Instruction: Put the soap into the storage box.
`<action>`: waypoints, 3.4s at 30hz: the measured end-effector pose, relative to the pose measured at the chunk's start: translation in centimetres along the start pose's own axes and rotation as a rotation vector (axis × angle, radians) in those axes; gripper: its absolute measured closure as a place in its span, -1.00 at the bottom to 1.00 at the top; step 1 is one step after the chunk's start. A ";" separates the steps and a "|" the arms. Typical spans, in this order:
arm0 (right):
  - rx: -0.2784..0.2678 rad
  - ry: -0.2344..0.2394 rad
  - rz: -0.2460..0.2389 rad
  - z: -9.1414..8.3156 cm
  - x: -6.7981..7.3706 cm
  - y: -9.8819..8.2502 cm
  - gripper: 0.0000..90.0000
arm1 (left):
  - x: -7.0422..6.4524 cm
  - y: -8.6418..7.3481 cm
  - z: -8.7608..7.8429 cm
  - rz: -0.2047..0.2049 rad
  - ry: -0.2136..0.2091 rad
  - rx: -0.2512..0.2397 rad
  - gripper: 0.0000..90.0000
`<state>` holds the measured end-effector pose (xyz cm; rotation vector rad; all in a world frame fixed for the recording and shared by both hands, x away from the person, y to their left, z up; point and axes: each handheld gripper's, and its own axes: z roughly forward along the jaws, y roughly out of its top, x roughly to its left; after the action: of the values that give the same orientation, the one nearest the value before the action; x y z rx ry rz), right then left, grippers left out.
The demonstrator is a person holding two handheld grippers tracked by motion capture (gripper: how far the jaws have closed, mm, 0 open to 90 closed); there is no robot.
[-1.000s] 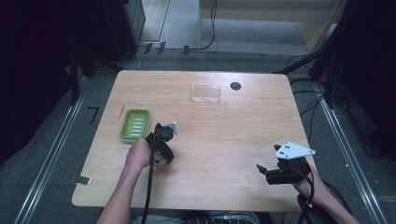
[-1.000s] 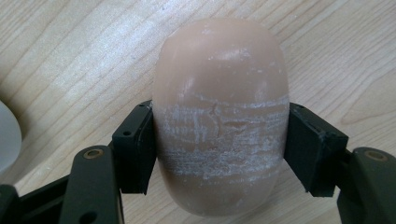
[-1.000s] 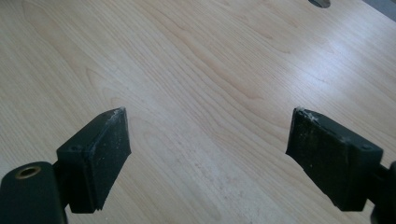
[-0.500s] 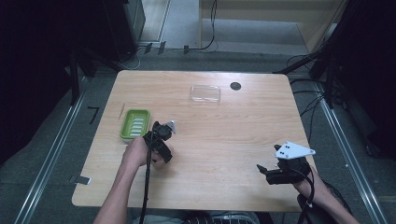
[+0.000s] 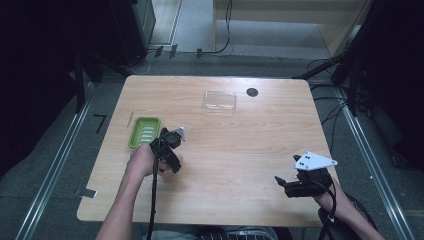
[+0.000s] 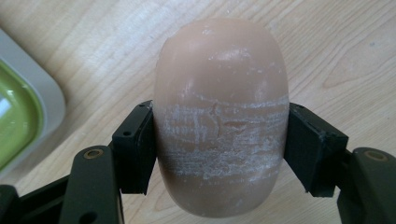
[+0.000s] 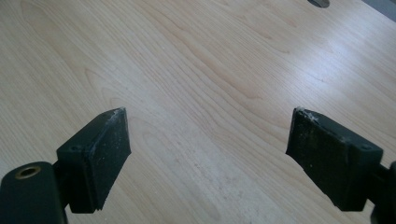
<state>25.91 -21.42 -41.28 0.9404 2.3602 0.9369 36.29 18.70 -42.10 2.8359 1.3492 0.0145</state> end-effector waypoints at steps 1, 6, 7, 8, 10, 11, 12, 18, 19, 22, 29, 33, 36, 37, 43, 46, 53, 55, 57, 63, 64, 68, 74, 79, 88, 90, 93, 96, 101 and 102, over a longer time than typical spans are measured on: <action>0.001 0.000 0.000 0.0 0.0 0.0 -0.70 | 0.0 0.0 -0.1 0.004 0.003 0.000 -0.25; 0.000 0.001 -0.002 0.0 0.0 0.0 -0.70 | 0.3 0.0 -0.7 0.017 0.002 -0.002 -0.25; 0.000 0.001 -0.002 0.0 0.0 0.0 -0.70 | 0.3 0.0 -0.7 0.017 0.002 -0.002 -0.25; 0.000 0.001 -0.001 0.0 0.0 0.0 -0.70 | 0.4 0.1 -0.9 0.018 -0.004 0.001 -0.25; -0.002 0.002 -0.006 0.1 0.0 0.0 -0.70 | 0.5 0.1 -1.0 0.023 -0.006 0.004 -0.25; -0.001 0.003 -0.006 0.1 0.0 0.0 -0.70 | 0.5 0.1 -1.0 0.021 -0.006 0.000 -0.25; -0.001 0.003 -0.006 0.1 0.0 0.0 -0.70 | 0.6 0.2 -1.3 0.026 -0.008 -0.002 -0.25; -0.001 0.003 -0.005 0.1 0.0 0.0 -0.70 | 1.2 0.0 -2.1 0.023 -0.008 -0.006 -0.25; -0.001 0.003 -0.007 0.1 0.0 0.0 -0.70 | 1.3 0.0 -2.2 0.026 -0.009 -0.004 -0.25; 0.000 0.004 -0.007 0.1 0.0 0.0 -0.70 | 1.5 -0.1 -2.4 0.022 -0.016 0.004 -0.25; 0.004 0.004 -0.001 0.1 0.0 0.1 -0.70 | 2.2 -0.2 -2.7 0.017 -0.019 0.013 -0.25; 0.007 0.005 -0.001 0.1 0.0 0.1 -0.70 | 2.4 -0.3 -2.8 0.017 -0.020 0.015 -0.25; 0.008 0.005 0.000 0.1 0.1 0.1 -0.70 | 2.6 -0.1 -3.1 0.020 -0.017 0.017 -0.25; 0.008 0.005 0.000 0.1 0.1 0.1 -0.70 | 2.6 -0.1 -3.1 0.016 -0.017 0.013 -0.25; 0.005 0.005 -0.002 0.1 0.0 0.1 -0.70 | 3.0 0.1 -3.7 0.025 -0.022 0.017 -0.25; 0.005 0.005 -0.003 0.1 0.0 0.1 -0.70 | 3.1 0.2 -3.8 0.027 -0.023 0.019 -0.25; 0.006 0.004 0.000 0.1 0.0 0.1 -0.70 | 3.7 0.3 -4.5 0.023 -0.020 0.009 -0.25; 0.008 0.003 0.000 0.1 0.0 0.1 -0.70 | 3.8 0.3 -4.5 0.025 -0.019 0.011 -0.25; 0.008 0.003 0.000 0.1 0.1 0.1 -0.70 | 3.9 0.3 -4.5 0.021 -0.018 0.009 -0.25; 0.006 0.005 -0.003 0.1 0.0 0.1 -0.70 | 4.8 0.5 -4.4 0.012 -0.019 0.010 -0.25; 0.007 0.005 -0.004 0.1 0.0 0.1 -0.70 | 4.8 0.5 -4.4 0.012 -0.019 0.010 -0.25; 0.006 0.004 -0.002 0.1 0.0 0.1 -0.70 | 5.3 0.5 -4.5 -0.001 -0.018 0.001 -0.25; 0.008 0.004 -0.002 0.1 0.0 0.1 -0.70 | 5.8 0.6 -4.8 -0.008 -0.019 -0.015 -0.25; 0.007 0.004 -0.001 0.1 0.0 0.1 -0.70 | 6.7 0.6 -4.7 -0.023 -0.020 -0.014 -0.25; 0.007 0.004 -0.002 0.1 0.0 0.1 -0.70 | 7.8 0.8 -4.4 -0.060 -0.009 -0.038 -0.25; 0.006 0.004 -0.002 0.1 0.0 0.1 -0.70 | 7.9 0.8 -4.4 -0.070 -0.009 -0.045 -0.25; 0.007 0.004 -0.003 0.1 0.0 0.1 -0.70 | 8.2 0.7 -4.4 -0.081 -0.007 -0.051 -0.25; 0.007 0.003 -0.002 0.1 0.0 0.0 -0.70 | 8.7 0.6 -4.2 -0.105 0.001 -0.062 -0.25; 0.007 0.003 -0.002 0.1 0.0 0.0 -0.70 | 9.2 0.5 -4.0 -0.130 0.003 -0.079 -0.25; 0.008 0.003 -0.003 0.1 0.0 0.0 -0.70 | 9.4 0.5 -4.0 -0.139 0.002 -0.084 -0.25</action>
<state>25.99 -21.37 -41.31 0.9392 2.3690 0.9298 42.51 25.66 -38.04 2.6687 1.5051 0.0722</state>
